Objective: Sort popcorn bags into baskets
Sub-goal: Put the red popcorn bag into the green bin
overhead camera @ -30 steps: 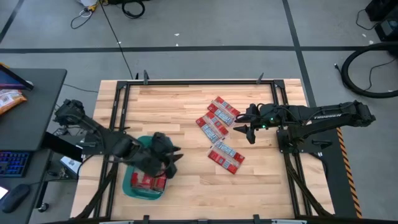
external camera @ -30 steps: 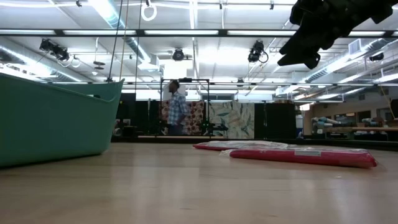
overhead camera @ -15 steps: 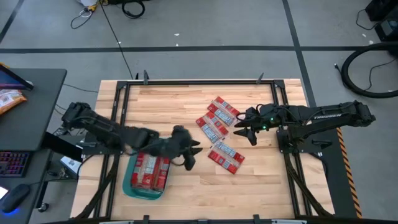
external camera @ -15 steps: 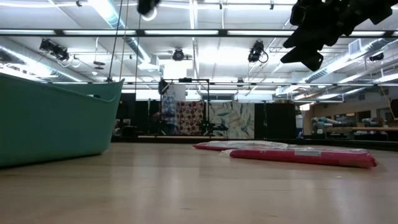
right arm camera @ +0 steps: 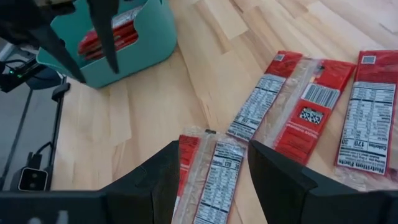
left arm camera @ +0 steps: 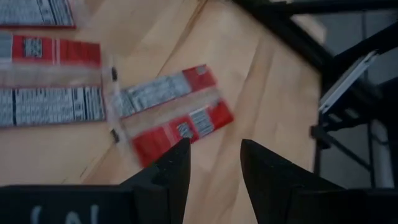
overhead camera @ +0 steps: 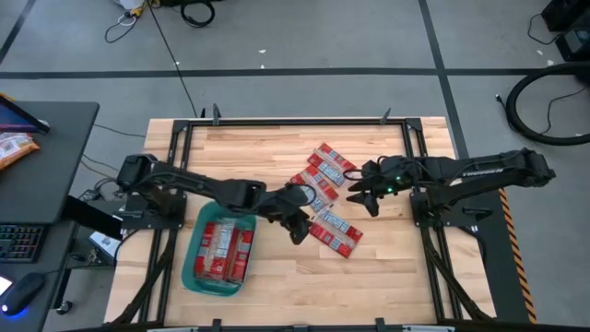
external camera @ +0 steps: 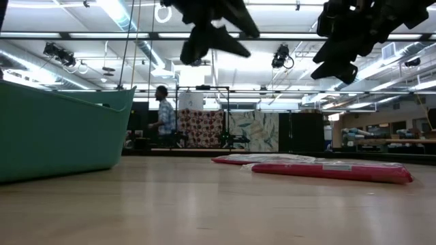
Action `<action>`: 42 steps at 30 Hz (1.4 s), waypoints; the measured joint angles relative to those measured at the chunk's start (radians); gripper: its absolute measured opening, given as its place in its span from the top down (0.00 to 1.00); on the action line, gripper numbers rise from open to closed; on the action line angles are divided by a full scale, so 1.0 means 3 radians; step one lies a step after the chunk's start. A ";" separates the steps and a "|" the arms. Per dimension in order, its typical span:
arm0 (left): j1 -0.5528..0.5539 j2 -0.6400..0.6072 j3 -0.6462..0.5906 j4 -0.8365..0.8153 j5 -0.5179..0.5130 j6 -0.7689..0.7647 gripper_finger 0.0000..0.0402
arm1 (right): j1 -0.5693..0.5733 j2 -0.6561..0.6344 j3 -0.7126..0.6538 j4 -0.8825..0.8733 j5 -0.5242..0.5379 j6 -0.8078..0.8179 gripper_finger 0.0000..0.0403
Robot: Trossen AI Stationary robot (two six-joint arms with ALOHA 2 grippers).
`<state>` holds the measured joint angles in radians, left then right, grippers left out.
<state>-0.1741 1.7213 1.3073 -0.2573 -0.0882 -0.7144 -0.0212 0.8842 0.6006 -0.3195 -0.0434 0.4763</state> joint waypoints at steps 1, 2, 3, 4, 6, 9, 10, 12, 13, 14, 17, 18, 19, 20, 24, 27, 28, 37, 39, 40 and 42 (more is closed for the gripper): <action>0.0022 0.0038 0.0016 -0.0041 0.0027 0.0003 0.64 | 0.0000 0.0017 0.0000 0.0008 -0.0008 0.0000 0.52; 0.0044 0.0078 0.0036 -0.0082 0.0054 0.0002 0.64 | 0.0000 0.0027 0.0000 -0.0005 -0.0020 0.0000 0.52; 0.0064 0.0115 0.0061 -0.0109 0.0087 0.0004 0.64 | 0.0000 0.0030 0.0000 -0.0011 -0.0043 0.0003 0.52; 0.0081 0.0140 0.0089 -0.0163 0.0136 0.0004 0.64 | 0.0000 0.0031 0.0000 -0.0006 -0.0084 0.0015 0.52; 0.0113 0.0198 0.0168 -0.0278 0.0232 0.0005 0.64 | 0.0000 0.0018 0.0000 -0.0008 -0.0188 0.0094 0.52; 0.0132 0.0287 0.0320 -0.0577 0.0332 0.0075 0.64 | 0.0000 -0.0015 0.0001 -0.0009 -0.0279 0.0202 0.52; 0.0132 0.0327 0.0395 -0.0682 0.0342 0.0143 0.64 | 0.0000 -0.0021 0.0001 -0.0025 -0.0288 0.0214 0.52; 0.0134 0.0406 0.0543 -0.0832 0.0348 0.0280 0.64 | -0.0001 -0.0023 0.0001 -0.0040 -0.0289 0.0224 0.52; 0.0135 0.0449 0.0616 -0.0910 0.0348 0.0348 0.64 | 0.0000 -0.0023 0.0001 -0.0051 -0.0289 0.0223 0.52; 0.0139 0.0496 0.0681 -0.0936 0.0348 0.0419 0.64 | 0.0000 -0.0023 0.0001 -0.0064 -0.0290 0.0221 0.52; 0.0160 0.0630 0.0804 -0.0974 0.0343 0.0590 0.64 | 0.0000 -0.0025 0.0001 -0.0084 -0.0289 0.0222 0.52; 0.0172 0.0665 0.0827 -0.0971 0.0338 0.0628 0.64 | 0.0000 -0.0025 0.0001 -0.0098 -0.0291 0.0230 0.52; 0.0185 0.0690 0.0833 -0.0970 0.0336 0.0665 0.64 | 0.0000 -0.0026 0.0001 -0.0124 -0.0297 0.0235 0.52; 0.0199 0.0707 0.0835 -0.0971 0.0336 0.0676 0.64 | 0.0000 -0.0027 0.0001 -0.0146 -0.0309 0.0236 0.52; 0.0245 0.0713 0.0835 -0.1014 0.0338 0.0678 0.64 | 0.0000 -0.0027 0.0001 -0.0242 -0.0386 0.0273 0.52; 0.0284 0.0705 0.0835 -0.1039 0.0362 0.0677 0.64 | 0.0000 -0.0031 0.0001 -0.0354 -0.0420 0.0284 0.52; 0.0300 0.0701 0.0835 -0.1040 0.0385 0.0676 0.64 | 0.0000 -0.0031 0.0001 -0.0370 -0.0434 0.0299 0.52; 0.0522 0.0696 0.0836 -0.1057 0.0389 0.0886 0.64 | 0.0001 -0.0046 0.0001 -0.0437 -0.0379 0.0326 0.52; 0.0556 0.0696 0.0836 -0.1052 0.0280 0.1093 0.64 | 0.0001 -0.0046 0.0001 -0.0435 -0.0379 0.0327 0.52; 0.0568 0.0696 0.0836 -0.1052 0.0203 0.1228 0.64 | 0.0001 -0.0046 0.0001 -0.0435 -0.0378 0.0327 0.52; 0.0584 0.0696 0.0836 -0.1054 0.0043 0.1527 0.64 | 0.0001 -0.0046 0.0001 -0.0435 -0.0377 0.0335 0.52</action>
<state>0.0010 1.9301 1.5581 -0.5735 -0.0753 -0.2564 -0.0208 0.8703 0.6010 -0.4500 -0.1567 0.5768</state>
